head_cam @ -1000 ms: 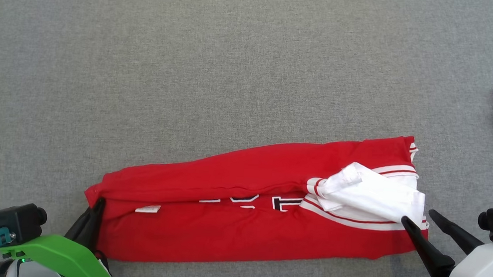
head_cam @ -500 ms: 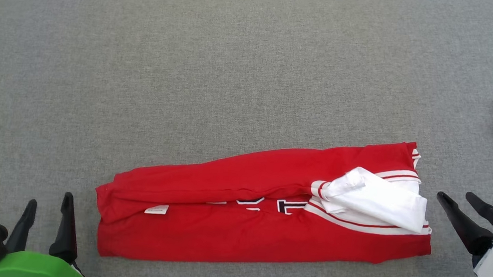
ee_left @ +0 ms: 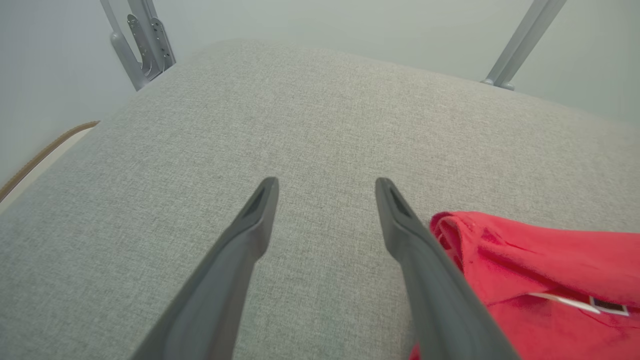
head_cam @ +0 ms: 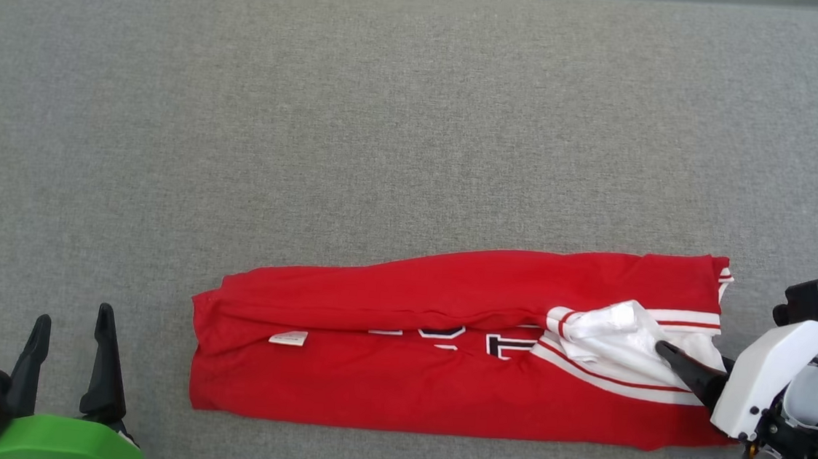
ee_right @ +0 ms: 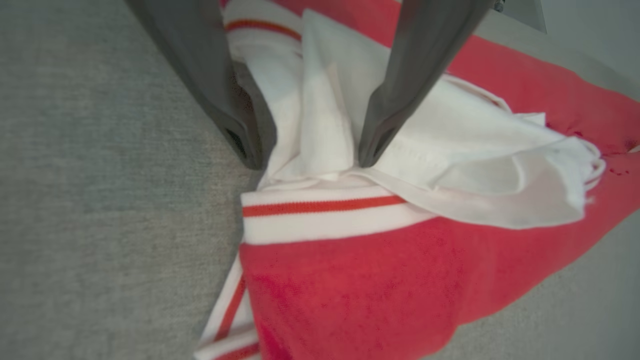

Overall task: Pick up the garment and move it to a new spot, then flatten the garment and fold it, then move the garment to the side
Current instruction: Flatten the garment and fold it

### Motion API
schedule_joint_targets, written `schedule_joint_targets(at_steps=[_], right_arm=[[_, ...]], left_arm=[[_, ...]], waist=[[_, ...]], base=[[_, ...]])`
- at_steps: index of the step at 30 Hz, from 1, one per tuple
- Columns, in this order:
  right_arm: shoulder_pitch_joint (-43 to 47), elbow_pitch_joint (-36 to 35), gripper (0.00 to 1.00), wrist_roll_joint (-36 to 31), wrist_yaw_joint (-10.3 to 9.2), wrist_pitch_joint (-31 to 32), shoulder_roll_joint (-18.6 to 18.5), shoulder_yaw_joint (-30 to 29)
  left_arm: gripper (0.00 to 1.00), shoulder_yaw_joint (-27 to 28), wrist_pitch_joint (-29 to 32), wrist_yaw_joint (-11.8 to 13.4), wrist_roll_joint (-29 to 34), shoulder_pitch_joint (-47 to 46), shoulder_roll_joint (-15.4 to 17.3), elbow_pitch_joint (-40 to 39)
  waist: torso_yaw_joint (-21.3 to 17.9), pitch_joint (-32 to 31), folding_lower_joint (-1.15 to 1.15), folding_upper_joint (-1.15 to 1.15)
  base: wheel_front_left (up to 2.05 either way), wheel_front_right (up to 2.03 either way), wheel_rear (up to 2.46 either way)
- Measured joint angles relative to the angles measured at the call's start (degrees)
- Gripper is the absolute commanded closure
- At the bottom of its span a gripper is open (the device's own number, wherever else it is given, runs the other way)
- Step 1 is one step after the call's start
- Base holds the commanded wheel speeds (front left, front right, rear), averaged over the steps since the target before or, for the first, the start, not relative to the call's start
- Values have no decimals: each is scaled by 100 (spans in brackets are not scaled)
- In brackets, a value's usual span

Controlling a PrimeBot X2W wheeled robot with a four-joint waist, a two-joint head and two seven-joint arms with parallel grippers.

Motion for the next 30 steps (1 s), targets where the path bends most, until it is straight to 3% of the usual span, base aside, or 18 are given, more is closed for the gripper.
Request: schedule_joint_targets(at_steps=[3,4,5,6,11,18,21,25,30], right_arm=[[-142,205,0,305,0,60,136,35],[-176,253,54,443,0,75,168,47],[-192,281,81,589,0,75,190,53],[-203,307,100,765,0,73,231,25],[-284,366,100,1161,0,74,22,-448],[-292,364,100,993,0,522,-653,-1963],[-411,-10,100,767,-1,939,-738,-2531],[-436,-567,100,770,0,1341,-638,-2341],[-341,-1532,100,916,0,1594,-140,-1148]], left_arm=[[0,-10,-51,-125,52,-26,-52,135],[0,-30,-68,-169,98,-27,-74,174],[0,-43,-82,-209,121,-27,-103,213],[0,-55,-83,-266,135,-28,-132,278],[0,-9,-133,-468,199,-30,-243,565],[0,37,-142,-635,263,-29,-437,786],[0,59,-143,-694,283,-29,-514,880],[0,47,-143,-743,283,-27,-555,933],[0,16,-142,-791,285,-18,-548,1050]], waist=[[66,-42,0,0],[80,-66,0,0],[95,-92,0,0],[107,-117,0,0],[145,-253,0,0],[191,-375,0,0],[209,-420,0,0],[196,-451,0,0],[90,-487,0,0]], base=[[0,0,0],[0,0,0],[0,0,0],[0,0,0],[0,0,0],[0,0,0],[0,0,0],[0,0,0],[0,0,0]])
